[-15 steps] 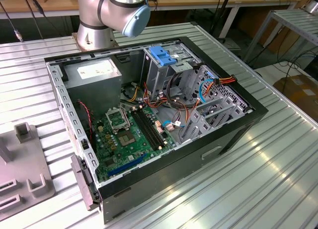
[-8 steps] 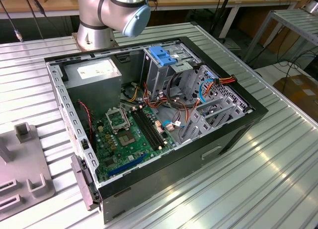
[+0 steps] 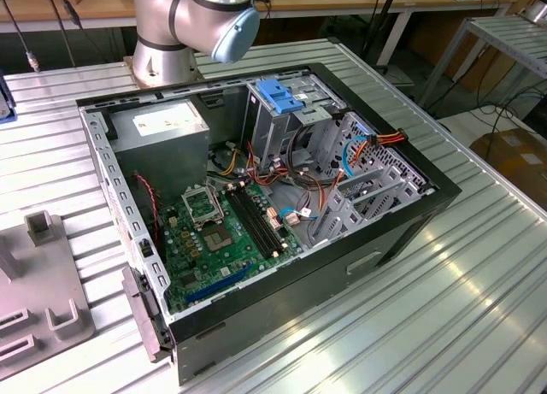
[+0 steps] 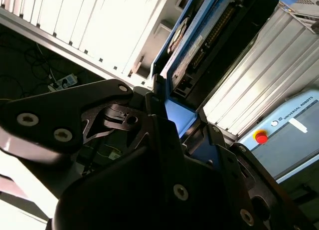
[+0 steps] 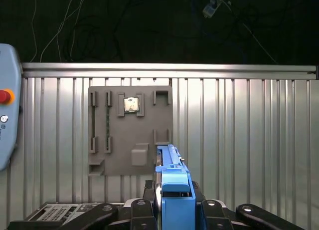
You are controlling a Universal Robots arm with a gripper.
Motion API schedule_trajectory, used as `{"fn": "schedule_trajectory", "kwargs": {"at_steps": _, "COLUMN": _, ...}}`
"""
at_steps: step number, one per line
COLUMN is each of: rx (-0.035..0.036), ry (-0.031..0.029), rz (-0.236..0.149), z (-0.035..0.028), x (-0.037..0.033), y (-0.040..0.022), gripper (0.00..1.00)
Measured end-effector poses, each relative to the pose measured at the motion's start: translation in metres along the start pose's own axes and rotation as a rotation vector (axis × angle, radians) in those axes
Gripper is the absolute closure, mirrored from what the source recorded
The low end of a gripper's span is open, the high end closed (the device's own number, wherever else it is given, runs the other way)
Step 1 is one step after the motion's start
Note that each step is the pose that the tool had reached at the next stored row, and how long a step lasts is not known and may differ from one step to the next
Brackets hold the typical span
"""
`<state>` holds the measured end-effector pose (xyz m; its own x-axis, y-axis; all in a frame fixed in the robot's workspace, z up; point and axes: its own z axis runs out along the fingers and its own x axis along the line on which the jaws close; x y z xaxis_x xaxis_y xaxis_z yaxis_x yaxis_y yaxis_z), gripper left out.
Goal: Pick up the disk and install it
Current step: 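Pick up the disk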
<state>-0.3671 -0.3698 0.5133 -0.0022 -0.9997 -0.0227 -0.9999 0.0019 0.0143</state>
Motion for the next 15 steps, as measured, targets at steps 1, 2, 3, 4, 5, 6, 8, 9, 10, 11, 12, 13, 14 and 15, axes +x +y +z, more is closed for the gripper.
{"fn": "schedule_trajectory", "kwargs": {"at_steps": 1, "rx": 0.0, "ry": 0.0, "rz": 0.0, "z": 0.0, "x": 0.0, "y": -0.0018, "gripper": 0.63}}
{"fn": "schedule_trajectory", "kwargs": {"at_steps": 2, "rx": 0.0, "ry": 0.0, "rz": 0.0, "z": -0.0001, "x": 0.0, "y": -0.0031, "gripper": 0.63}}
{"fn": "schedule_trajectory", "kwargs": {"at_steps": 3, "rx": 0.0, "ry": 0.0, "rz": 0.0, "z": -0.0001, "x": 0.0, "y": -0.005, "gripper": 0.63}}
{"fn": "schedule_trajectory", "kwargs": {"at_steps": 4, "rx": 0.0, "ry": 0.0, "rz": 0.0, "z": -0.0001, "x": 0.0, "y": -0.0064, "gripper": 0.63}}
{"fn": "schedule_trajectory", "kwargs": {"at_steps": 5, "rx": 0.0, "ry": 0.0, "rz": 0.0, "z": -0.0001, "x": 0.0, "y": -0.0081, "gripper": 0.63}}
{"fn": "schedule_trajectory", "kwargs": {"at_steps": 6, "rx": 0.0, "ry": 0.0, "rz": 0.0, "z": -0.0001, "x": 0.0, "y": -0.0095, "gripper": 0.63}}
{"fn": "schedule_trajectory", "kwargs": {"at_steps": 8, "rx": -0.0001, "ry": 0.0, "rz": 0.0, "z": -0.0002, "x": 0.0, "y": -0.0126, "gripper": 0.63}}
{"fn": "schedule_trajectory", "kwargs": {"at_steps": 9, "rx": -0.0001, "ry": 0.0, "rz": 0.0, "z": -0.0002, "x": 0.0, "y": -0.0143, "gripper": 0.63}}
{"fn": "schedule_trajectory", "kwargs": {"at_steps": 10, "rx": -0.0001, "ry": 0.0001, "rz": 0.0, "z": -0.0002, "x": 0.0, "y": -0.0159, "gripper": 0.63}}
{"fn": "schedule_trajectory", "kwargs": {"at_steps": 11, "rx": -0.0001, "ry": 0.0, "rz": 0.0, "z": -0.0002, "x": 0.0, "y": -0.0173, "gripper": 0.63}}
{"fn": "schedule_trajectory", "kwargs": {"at_steps": 12, "rx": 0.0, "ry": 0.0, "rz": 0.0, "z": -0.0002, "x": 0.0, "y": -0.0187, "gripper": 0.63}}
{"fn": "schedule_trajectory", "kwargs": {"at_steps": 13, "rx": 0.0, "ry": 0.0, "rz": 0.0, "z": -0.0002, "x": -0.0001, "y": -0.0201, "gripper": 0.63}}
{"fn": "schedule_trajectory", "kwargs": {"at_steps": 14, "rx": 0.0, "ry": 0.0, "rz": 0.0, "z": -0.0003, "x": 0.0, "y": -0.0216, "gripper": 0.63}}
{"fn": "schedule_trajectory", "kwargs": {"at_steps": 15, "rx": 0.0, "ry": 0.0, "rz": 0.0, "z": -0.0003, "x": 0.0, "y": -0.0231, "gripper": 0.63}}
